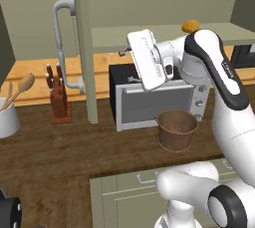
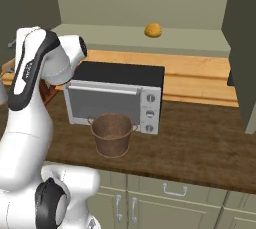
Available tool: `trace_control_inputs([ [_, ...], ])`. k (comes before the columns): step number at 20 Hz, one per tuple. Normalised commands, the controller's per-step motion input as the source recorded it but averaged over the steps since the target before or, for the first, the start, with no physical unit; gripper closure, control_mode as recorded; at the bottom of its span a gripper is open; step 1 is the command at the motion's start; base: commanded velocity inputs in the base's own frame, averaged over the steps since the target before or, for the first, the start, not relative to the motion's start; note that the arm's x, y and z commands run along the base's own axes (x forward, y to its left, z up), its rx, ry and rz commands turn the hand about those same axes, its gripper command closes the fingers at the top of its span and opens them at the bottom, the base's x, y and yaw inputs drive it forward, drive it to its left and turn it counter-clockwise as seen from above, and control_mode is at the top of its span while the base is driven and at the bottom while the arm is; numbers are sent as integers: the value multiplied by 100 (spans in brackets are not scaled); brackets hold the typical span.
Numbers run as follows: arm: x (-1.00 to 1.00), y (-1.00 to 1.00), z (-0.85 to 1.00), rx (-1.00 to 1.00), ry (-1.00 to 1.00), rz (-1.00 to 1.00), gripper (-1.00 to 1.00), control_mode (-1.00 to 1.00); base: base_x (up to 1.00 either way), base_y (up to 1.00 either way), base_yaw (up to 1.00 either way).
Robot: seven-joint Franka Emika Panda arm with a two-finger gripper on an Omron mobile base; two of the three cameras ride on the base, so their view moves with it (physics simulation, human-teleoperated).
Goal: Open the cabinet, pick up the bread from the cabinet and place it in the basket. Then move the basket to the dining counter.
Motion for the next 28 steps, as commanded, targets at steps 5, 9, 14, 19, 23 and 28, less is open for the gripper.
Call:
trace_control_inputs([
  [5, 34, -99, -57, -27, -18, 0, -100, -100, 0, 0, 0],
  [9, 24, -82, -47, -58, -35, 6, -100, -100, 0, 0, 0],
  [14, 18, -98, -45, -31, -65, 24, -100, -100, 0, 0, 0],
  [19, 35, -99, -27, -26, -59, 20, -100, -100, 0, 0, 0],
  [23, 33, -79, -4, -42, -59, 9, -100, -100, 0, 0, 0],
  [28, 8, -25, 20, -58, -29, -8, -100, -100, 0, 0, 0],
])
